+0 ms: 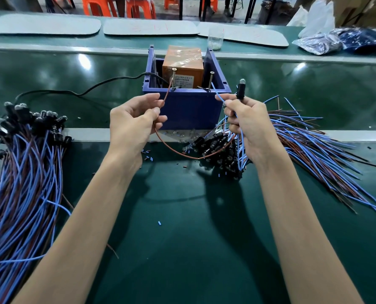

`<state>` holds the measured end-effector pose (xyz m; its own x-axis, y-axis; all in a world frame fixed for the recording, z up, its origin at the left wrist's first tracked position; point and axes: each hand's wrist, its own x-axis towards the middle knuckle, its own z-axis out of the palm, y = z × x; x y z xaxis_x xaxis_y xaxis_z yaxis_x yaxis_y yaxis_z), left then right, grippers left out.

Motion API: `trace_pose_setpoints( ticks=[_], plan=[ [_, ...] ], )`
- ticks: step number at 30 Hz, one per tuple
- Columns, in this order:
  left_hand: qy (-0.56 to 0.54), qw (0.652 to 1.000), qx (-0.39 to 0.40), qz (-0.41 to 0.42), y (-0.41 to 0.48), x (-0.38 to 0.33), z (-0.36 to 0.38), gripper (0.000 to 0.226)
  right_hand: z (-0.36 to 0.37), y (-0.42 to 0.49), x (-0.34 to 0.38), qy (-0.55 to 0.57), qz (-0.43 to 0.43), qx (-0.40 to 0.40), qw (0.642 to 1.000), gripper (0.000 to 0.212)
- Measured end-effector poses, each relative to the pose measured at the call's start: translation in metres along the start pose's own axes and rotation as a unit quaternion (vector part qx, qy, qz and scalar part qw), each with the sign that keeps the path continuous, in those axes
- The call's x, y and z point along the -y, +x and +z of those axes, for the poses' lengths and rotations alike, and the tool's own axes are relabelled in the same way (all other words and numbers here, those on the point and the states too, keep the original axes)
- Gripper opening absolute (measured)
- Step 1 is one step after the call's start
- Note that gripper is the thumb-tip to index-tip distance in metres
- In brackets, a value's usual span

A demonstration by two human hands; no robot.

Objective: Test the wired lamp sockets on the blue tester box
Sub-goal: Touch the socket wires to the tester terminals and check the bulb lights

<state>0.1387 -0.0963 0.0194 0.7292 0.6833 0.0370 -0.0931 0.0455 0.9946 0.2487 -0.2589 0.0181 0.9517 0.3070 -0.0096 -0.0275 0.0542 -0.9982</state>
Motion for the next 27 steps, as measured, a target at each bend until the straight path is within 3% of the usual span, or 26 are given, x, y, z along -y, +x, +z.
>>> trace_pose_setpoints(
  ticks=[27],
  plan=[
    [0.033, 0.999, 0.013, 0.006, -0.0006, -0.0018, -0.0002, 0.029, 0.0005, -0.0014, 0.0041, -0.008, 0.0, -0.003, 1.0, 0.026]
  ],
)
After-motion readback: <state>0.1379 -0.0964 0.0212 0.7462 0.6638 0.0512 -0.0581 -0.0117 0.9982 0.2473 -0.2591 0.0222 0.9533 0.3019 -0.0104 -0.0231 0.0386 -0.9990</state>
